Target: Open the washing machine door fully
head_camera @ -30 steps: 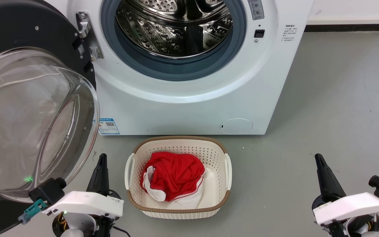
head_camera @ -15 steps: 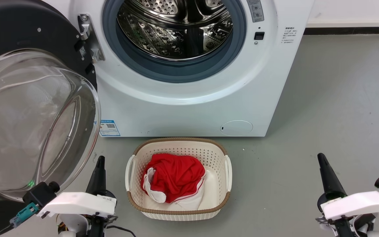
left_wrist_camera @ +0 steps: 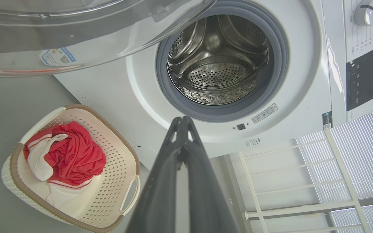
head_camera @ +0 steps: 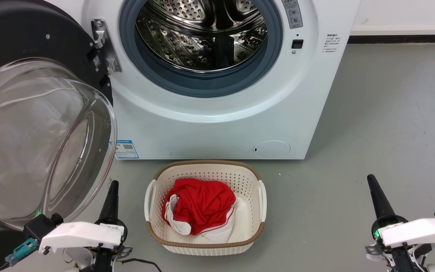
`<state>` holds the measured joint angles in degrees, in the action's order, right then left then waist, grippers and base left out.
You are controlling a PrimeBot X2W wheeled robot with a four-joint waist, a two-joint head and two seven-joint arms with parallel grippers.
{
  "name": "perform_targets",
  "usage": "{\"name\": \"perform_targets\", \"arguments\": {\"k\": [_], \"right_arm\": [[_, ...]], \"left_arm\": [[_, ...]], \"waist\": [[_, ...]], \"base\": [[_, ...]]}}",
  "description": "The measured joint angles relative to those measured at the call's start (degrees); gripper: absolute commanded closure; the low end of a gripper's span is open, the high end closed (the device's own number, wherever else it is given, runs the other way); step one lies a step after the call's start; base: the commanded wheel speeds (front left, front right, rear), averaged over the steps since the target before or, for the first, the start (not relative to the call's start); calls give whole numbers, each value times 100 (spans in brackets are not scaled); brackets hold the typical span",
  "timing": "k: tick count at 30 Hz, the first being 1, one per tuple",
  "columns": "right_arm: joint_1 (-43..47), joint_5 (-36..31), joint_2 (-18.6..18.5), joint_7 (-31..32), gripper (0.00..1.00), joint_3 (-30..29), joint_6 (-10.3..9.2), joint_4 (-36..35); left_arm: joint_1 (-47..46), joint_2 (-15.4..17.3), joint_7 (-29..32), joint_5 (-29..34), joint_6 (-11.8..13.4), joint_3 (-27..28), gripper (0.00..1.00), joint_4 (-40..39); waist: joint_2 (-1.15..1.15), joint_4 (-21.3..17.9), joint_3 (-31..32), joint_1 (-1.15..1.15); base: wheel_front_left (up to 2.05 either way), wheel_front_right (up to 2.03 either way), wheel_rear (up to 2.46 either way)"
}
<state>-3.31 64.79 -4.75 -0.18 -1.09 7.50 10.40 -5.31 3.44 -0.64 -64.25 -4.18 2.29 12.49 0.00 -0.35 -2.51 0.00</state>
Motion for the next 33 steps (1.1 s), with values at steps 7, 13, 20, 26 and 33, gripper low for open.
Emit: {"name": "perform_targets", "arguments": {"k": [7, 13, 20, 26, 33], "right_arm": [[-19, 424, -2, 58, 100, -32, 0, 56], [-34, 767, -2, 121, 100, -66, 0, 90], [-90, 1144, -2, 175, 100, -107, 0, 129], [-117, 1450, -2, 227, 100, -141, 0, 167], [-141, 1784, 0, 281, 100, -179, 0, 213]], "left_arm": [[-25, -10, 101, -399, -41, 55, 100, 21], [-29, -16, 190, -723, -88, 115, 100, 36], [-41, -23, 279, -1081, -137, 168, 100, 58], [-53, -27, 353, -1374, -159, 205, 100, 71], [-55, -35, 431, -1697, -197, 256, 100, 89]], "waist": [[0, 4, 27, 0], [0, 7, 50, 0], [0, 11, 77, 0], [0, 15, 100, 0], [0, 19, 128, 0]], "base": [[0, 0, 0], [0, 0, 0], [0, 0, 0], [0, 0, 0], [0, 0, 0]]}}
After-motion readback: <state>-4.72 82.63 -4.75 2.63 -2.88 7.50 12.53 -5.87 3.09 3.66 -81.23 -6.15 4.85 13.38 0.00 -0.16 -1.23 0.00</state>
